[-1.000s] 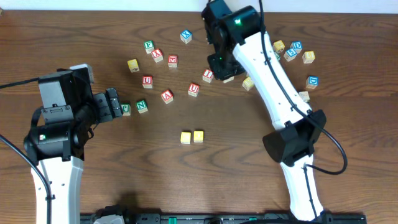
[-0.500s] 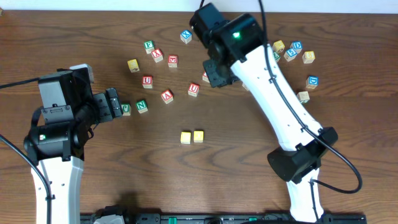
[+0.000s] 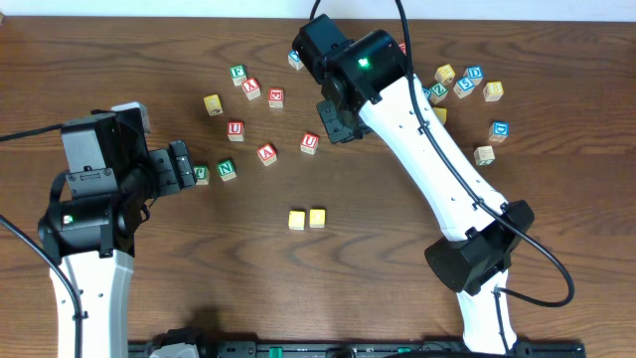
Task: Spell out CORL
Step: 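Carry the green R block to the right of the O block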
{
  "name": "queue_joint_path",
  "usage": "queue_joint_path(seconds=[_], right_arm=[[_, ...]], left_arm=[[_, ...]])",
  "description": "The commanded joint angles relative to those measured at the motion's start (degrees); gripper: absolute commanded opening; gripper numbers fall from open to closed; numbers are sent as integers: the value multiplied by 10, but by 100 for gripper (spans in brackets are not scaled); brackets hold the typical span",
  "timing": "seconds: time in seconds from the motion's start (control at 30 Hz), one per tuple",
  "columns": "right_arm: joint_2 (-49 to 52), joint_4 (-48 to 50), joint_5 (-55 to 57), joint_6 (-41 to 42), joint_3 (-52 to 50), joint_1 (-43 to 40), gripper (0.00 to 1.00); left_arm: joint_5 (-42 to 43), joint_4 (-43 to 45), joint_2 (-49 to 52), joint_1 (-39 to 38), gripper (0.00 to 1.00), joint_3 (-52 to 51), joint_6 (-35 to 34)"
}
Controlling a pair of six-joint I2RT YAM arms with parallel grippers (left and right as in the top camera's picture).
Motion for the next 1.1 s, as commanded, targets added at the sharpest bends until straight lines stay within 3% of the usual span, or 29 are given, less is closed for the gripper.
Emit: queue_joint_path(seconds=[0.0, 0.1, 0.3, 0.43, 0.77, 1.07], right_arm=[[-9, 4, 3, 10, -6, 2, 2], [-38, 54, -6, 10, -63, 2, 2], [-188, 240, -54, 7, -331, 0, 9], [-271, 296, -66, 66, -475, 1, 3], [-312, 358, -68, 203, -664, 35, 5], [-311, 436, -51, 317, -738, 102, 6]], left_arm=[[7, -1, -3, 2, 92, 12, 3], [7, -1, -3, 2, 92, 12, 3], [7, -1, -3, 2, 92, 12, 3], [7, -1, -3, 2, 92, 12, 3], [7, -1, -3, 2, 92, 12, 3], [7, -1, -3, 2, 92, 12, 3]])
